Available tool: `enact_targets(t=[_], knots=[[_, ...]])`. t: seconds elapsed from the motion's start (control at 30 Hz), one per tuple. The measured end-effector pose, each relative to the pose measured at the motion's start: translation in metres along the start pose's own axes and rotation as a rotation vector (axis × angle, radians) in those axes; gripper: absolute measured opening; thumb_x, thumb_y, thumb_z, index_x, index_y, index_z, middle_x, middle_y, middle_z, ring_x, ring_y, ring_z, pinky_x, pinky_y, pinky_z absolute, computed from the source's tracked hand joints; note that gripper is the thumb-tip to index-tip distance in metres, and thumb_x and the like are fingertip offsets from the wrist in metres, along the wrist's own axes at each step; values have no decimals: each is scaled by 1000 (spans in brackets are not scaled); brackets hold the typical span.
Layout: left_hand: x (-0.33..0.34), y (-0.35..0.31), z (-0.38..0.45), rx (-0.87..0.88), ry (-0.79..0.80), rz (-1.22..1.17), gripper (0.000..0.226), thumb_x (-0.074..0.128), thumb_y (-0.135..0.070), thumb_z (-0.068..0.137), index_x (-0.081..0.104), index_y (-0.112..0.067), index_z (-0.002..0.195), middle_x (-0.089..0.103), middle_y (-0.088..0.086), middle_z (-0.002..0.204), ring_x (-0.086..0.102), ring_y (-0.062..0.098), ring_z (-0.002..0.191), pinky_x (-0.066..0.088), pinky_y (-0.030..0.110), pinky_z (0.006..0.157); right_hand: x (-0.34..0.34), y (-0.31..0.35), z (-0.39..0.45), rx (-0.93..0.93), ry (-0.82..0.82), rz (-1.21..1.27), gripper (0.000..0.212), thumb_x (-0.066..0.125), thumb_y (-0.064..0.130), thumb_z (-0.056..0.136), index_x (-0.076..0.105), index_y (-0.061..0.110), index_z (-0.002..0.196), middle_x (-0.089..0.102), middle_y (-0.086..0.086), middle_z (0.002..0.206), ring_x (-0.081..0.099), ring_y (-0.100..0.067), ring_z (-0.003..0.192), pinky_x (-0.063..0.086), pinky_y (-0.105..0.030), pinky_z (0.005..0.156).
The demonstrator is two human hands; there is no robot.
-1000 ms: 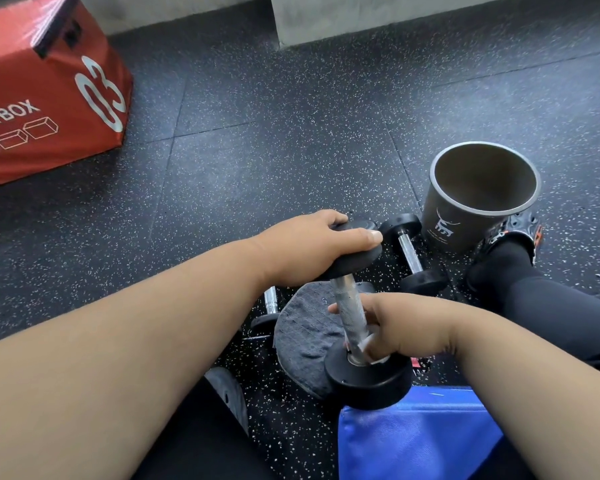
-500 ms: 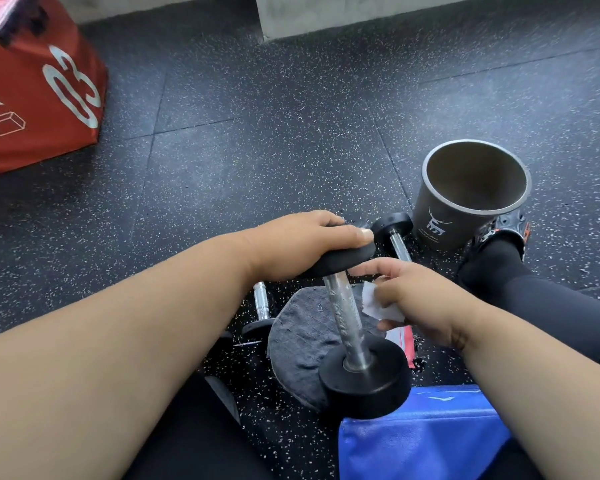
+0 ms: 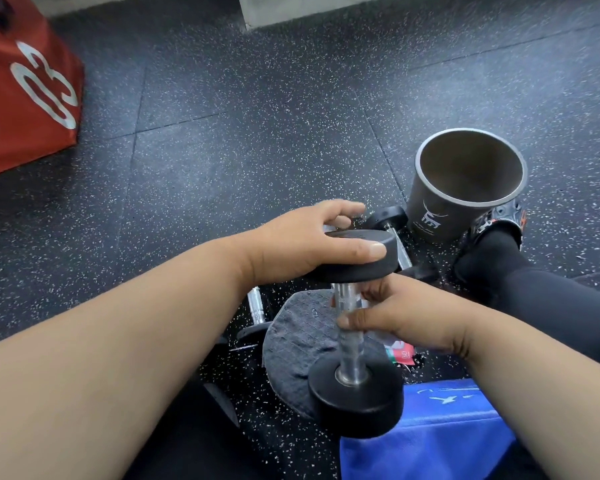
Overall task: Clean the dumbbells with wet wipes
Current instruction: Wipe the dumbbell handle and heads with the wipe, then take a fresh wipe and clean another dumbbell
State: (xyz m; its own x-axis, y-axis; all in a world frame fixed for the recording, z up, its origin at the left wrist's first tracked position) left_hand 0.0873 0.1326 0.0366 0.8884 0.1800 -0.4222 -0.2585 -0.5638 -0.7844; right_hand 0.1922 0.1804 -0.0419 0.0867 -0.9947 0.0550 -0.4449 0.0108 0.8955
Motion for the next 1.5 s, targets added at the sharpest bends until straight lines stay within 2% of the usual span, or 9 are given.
enact_targets(t=[0.1, 0.23, 0.37, 0.5, 0.6, 0.8, 1.07, 1.27, 1.5], knots=[[-4, 11, -7, -39, -14, -35, 122, 85, -71, 58, 30, -49, 163, 52, -16, 149, 60, -6, 126, 42, 19, 111, -7, -4, 2, 14, -44, -39, 28, 87, 32, 84, 79, 23, 110, 72, 3, 94, 63, -14, 86, 58, -46, 90], [6, 49, -21, -235, 94, -110, 126, 99, -51, 66, 18, -48, 163, 61, -18, 136, 63, -12, 118, 49, 21, 108, -16, -7, 2, 21, -78, -12, 18, 82, 19, 93, 78, 17, 110, 58, 3, 68, 46, -6, 53, 35, -23, 52], [36, 73, -26, -393, 113, -258, 85, 85, -68, 67, 57, -45, 144, 67, -13, 140, 61, 16, 129, 49, 42, 112, -15, 2, -2, -1, -76, -25, 22, 79, 10, 94, 78, 19, 114, 77, 16, 83, 67, 6, 69, 48, -10, 67], [62, 64, -16, -333, 9, -506, 30, 79, -45, 93, 78, -26, 116, 80, -5, 114, 69, 15, 103, 49, 46, 102, -7, 12, -6, -4, -44, -138, 21, 78, 7, 94, 76, 20, 111, 81, 15, 95, 73, 3, 87, 53, -15, 81], [71, 68, -9, -367, -88, -688, 18, 72, -27, 101, 77, -16, 115, 81, 6, 110, 75, 18, 98, 55, 49, 107, -6, 7, -4, 54, -32, -232, 16, 80, 10, 88, 71, 22, 85, 66, 19, 63, 53, 5, 53, 43, -14, 59], [73, 80, 4, -494, -157, -945, 33, 59, -33, 108, 61, -8, 130, 75, 14, 106, 74, 29, 86, 65, 38, 70, -22, -1, -15, 200, -73, -267, 33, 74, 14, 80, 76, 34, 106, 73, 8, 74, 60, -6, 64, 47, -24, 68], [52, 96, 6, -602, -346, -980, 22, 67, -29, 100, 63, -15, 84, 56, 2, 64, 56, 19, 65, 50, 34, 70, -70, 3, -24, 142, -388, 318, 40, 47, -16, 91, 74, 6, 110, 73, -17, 80, 73, -23, 68, 57, -48, 84], [-16, 61, 14, -396, -407, -928, 15, 62, -24, 98, 63, -15, 87, 57, 4, 68, 58, 20, 60, 50, 37, 72, -86, 3, -24, 80, -480, 827, 52, 37, -12, 89, 71, 14, 119, 80, -12, 96, 80, -25, 83, 46, -24, 45], [-78, 81, 30, -364, -621, -972, 20, 62, -30, 101, 56, -20, 85, 53, 0, 63, 53, 19, 62, 44, 36, 72, -33, -30, -12, 245, -330, 1088, 59, 39, -11, 78, 68, 6, 126, 79, -20, 115, 81, -34, 96, 67, -48, 76]])
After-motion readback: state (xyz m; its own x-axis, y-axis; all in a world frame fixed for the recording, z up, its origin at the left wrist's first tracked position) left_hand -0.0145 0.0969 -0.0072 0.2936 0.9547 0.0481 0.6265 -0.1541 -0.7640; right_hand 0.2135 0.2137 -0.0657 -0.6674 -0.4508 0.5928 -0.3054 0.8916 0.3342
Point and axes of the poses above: each hand's wrist, its own z-axis towards the middle knuckle, its own x-axis out of the palm, y = z × x, the point moved 10 cm from there along z, towards the middle knuckle
